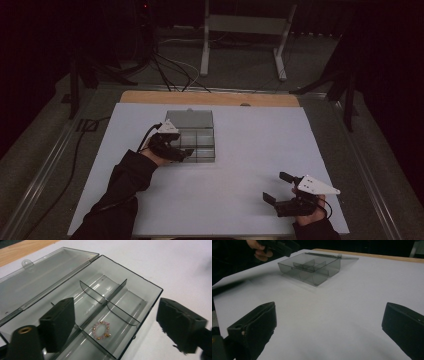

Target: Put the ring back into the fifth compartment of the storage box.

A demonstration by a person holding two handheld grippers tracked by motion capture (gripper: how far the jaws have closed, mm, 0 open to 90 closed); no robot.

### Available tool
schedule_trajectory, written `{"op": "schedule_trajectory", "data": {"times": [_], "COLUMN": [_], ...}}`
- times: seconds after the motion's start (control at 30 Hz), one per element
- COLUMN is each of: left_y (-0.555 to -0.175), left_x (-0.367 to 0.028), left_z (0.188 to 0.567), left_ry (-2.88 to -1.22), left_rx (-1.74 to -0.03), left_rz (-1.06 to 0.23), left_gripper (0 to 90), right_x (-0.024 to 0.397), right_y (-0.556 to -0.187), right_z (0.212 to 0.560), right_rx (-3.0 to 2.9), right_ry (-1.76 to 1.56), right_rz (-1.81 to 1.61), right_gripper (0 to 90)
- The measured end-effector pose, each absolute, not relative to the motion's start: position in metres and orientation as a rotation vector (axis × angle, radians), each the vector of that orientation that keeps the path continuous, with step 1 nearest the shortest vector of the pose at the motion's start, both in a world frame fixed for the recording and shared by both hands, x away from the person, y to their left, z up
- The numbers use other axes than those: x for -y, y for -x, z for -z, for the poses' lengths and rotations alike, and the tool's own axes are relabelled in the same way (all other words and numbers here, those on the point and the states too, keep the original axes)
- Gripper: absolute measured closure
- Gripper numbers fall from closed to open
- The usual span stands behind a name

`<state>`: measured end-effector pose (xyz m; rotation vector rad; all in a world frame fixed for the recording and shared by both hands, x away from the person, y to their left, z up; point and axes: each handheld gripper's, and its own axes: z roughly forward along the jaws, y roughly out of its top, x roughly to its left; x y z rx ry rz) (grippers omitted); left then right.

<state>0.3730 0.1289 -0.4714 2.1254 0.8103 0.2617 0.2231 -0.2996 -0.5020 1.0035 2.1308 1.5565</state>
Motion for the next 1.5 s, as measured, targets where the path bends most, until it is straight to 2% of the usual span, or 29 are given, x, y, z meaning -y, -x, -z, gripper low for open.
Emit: {"op": "schedule_trajectory", "data": {"times": [0.1,0.27,0.97,1.5], "left_y": [-0.372,-0.369,-0.338,-0.308], "left_x": [-0.130,-0.134,-0.165,-0.186], "left_z": [0.469,0.463,0.451,0.472], "left_ry": [-2.118,-2.096,-1.984,-1.984], "left_rx": [-0.808,-0.772,-0.764,-0.744], "left_rz": [-0.248,-0.197,-0.192,-0.228], "left_gripper": [13.3,0.8,0.7,0.8], "right_x": [0.300,0.299,0.296,0.298], "right_y": [-0.223,-0.224,-0.225,-0.225], "right_z": [0.502,0.502,0.503,0.503], "right_rx": [-2.132,-2.131,-2.149,-2.142], "right_ry": [-1.003,-1.005,-0.994,-1.001], "right_rz": [-1.555,-1.557,-1.552,-1.555], "right_gripper": [0.0,0.0,0.0,0.0]}}
